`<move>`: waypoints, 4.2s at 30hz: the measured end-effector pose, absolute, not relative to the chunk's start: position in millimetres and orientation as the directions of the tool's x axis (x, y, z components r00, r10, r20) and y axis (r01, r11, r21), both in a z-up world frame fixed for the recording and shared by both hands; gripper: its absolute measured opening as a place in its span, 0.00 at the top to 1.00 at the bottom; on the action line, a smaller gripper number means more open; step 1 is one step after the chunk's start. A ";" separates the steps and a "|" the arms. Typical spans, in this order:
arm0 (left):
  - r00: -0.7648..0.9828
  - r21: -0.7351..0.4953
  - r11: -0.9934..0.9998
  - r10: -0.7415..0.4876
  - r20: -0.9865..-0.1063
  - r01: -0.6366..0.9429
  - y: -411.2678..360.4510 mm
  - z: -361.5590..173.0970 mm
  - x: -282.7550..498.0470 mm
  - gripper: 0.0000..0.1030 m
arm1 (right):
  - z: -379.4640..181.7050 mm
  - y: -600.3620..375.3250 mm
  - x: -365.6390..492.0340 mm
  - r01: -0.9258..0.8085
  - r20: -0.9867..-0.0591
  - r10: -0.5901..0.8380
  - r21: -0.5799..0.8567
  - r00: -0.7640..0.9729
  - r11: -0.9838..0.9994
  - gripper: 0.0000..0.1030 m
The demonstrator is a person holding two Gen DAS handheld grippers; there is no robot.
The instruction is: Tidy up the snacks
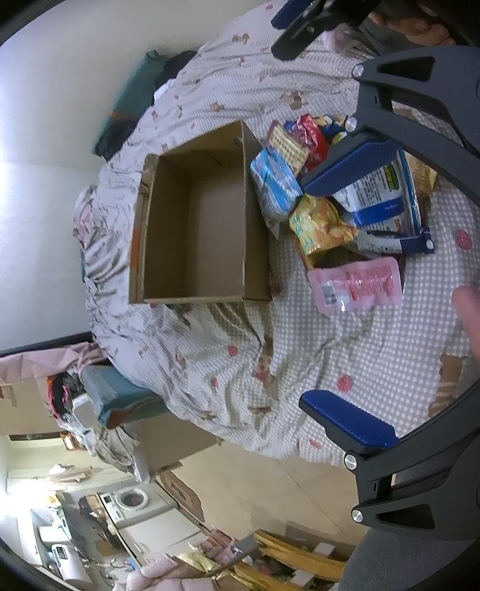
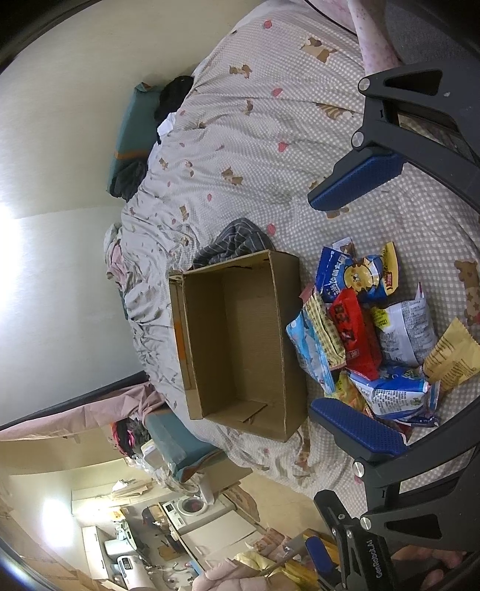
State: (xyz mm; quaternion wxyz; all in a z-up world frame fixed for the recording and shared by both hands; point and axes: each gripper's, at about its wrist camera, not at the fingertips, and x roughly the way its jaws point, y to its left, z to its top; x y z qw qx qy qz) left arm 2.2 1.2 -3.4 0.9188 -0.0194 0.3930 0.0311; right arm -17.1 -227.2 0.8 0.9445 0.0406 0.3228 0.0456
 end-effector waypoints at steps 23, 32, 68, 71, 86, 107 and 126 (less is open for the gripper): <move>0.094 -0.081 0.984 -0.067 -0.993 -0.158 27.5 -146.8 89.0 0.16 | -3.6 -254.8 -4.3 0.015 -0.665 0.119 0.193 0.737 0.981 0.00; 0.061 -0.126 0.977 -0.117 -0.991 -0.174 20.7 -181.6 94.3 0.48 | -8.6 -256.7 0.3 0.025 -0.683 0.118 0.196 0.721 0.980 0.00; 0.232 -0.247 0.957 -0.209 -0.950 -0.149 53.3 -69.1 68.5 0.95 | -55.9 -203.2 30.5 -0.147 -0.798 0.576 0.557 0.177 0.817 0.76; 0.278 -0.254 0.958 -0.209 -0.938 -0.136 66.0 -54.0 71.8 0.94 | -34.5 -217.0 25.5 -0.166 -0.758 0.615 0.592 0.218 0.789 0.76; 0.415 -0.245 0.969 -0.211 -0.885 -0.031 25.1 2.1 148.8 0.94 | 17.9 -275.6 93.1 -0.180 -0.616 0.623 0.626 0.482 0.759 0.77; 0.426 -0.170 0.985 -0.152 -0.892 -0.004 -3.9 -59.0 214.9 0.94 | -27.4 -276.6 192.2 -0.121 -0.650 0.559 0.590 0.515 0.798 0.77; 0.470 -0.119 0.993 -0.112 -0.875 0.015 -9.3 -57.6 209.2 0.93 | -49.1 -289.0 199.9 -0.122 -0.658 0.539 0.569 0.526 0.813 0.77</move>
